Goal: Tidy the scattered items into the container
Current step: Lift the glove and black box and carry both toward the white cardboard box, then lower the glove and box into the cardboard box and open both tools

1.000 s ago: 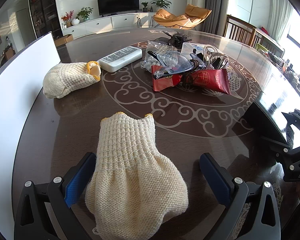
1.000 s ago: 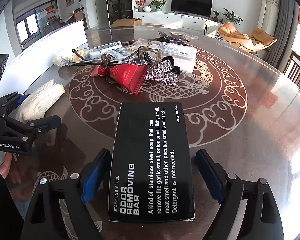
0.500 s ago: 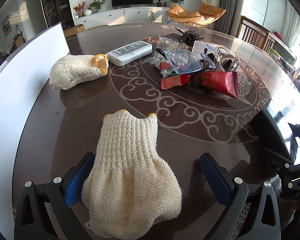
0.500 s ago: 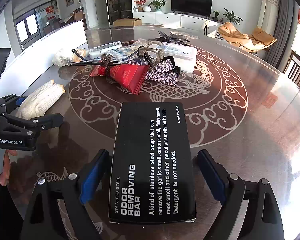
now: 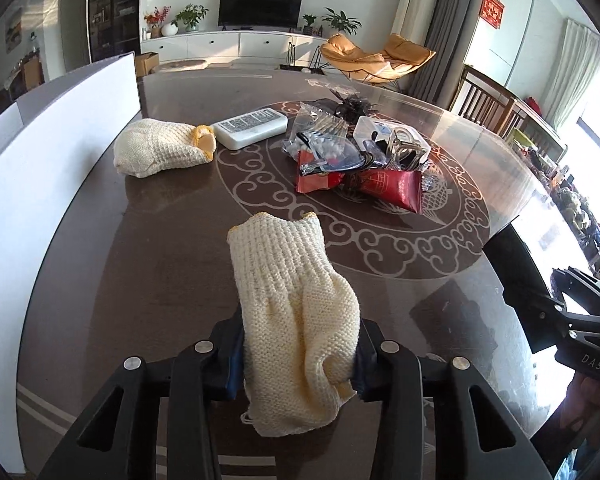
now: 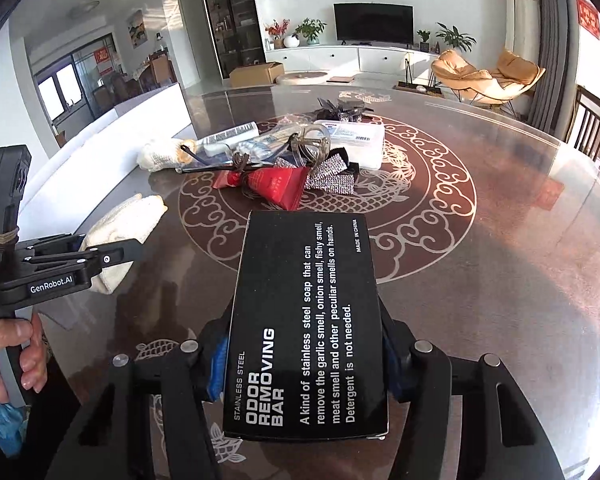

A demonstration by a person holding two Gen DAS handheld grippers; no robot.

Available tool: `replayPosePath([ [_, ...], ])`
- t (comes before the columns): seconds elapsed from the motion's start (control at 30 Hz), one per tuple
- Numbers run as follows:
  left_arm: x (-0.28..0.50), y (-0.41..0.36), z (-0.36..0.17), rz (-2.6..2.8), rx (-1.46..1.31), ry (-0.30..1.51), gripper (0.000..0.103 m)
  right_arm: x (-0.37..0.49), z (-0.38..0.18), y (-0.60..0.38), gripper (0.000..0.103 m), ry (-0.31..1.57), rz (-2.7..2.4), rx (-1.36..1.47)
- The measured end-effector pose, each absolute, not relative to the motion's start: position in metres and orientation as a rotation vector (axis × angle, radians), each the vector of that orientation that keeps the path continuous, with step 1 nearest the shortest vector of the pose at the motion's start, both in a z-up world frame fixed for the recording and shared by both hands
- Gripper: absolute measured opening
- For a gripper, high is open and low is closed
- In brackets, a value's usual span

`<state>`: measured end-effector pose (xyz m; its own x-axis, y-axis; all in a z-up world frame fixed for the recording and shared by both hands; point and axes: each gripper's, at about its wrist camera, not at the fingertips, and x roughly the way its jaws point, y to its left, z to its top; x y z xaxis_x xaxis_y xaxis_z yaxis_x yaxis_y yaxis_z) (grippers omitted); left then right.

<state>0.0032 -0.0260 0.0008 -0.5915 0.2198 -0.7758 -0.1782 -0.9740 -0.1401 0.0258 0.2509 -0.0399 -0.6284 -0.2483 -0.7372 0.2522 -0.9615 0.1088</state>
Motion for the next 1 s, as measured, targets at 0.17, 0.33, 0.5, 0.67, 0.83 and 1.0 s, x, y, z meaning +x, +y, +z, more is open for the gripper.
replayPosePath([
  [0.17, 0.021, -0.023, 0.016, 2.610, -1.233, -0.080, 0.040, 0.031, -0.039, 0.251, 0.059, -0.047, -2.579, 1.180],
  [0.33, 0.025, -0.030, 0.023, 2.623, -1.232, -0.091, 0.040, 0.035, -0.039, 0.248, 0.059, -0.117, -2.550, 1.170],
  [0.5, 0.035, -0.047, 0.038, 2.648, -1.211, -0.132, 0.040, 0.033, -0.031, 0.232, 0.059, -0.076, -2.521, 1.150],
  [0.67, 0.041, -0.081, 0.071, 2.704, -1.146, -0.168, 0.040, 0.021, -0.010, 0.196, 0.059, 0.000, -2.469, 1.084],
  [0.83, 0.037, -0.149, 0.106, 2.820, -1.123, -0.170, 0.040, -0.004, 0.015, 0.123, 0.059, 0.249, -2.350, 0.996],
  [1.0, 0.020, -0.244, 0.117, 2.958, -1.188, -0.249, 0.040, -0.027, 0.058, 0.029, 0.059, 0.313, -2.225, 0.864],
])
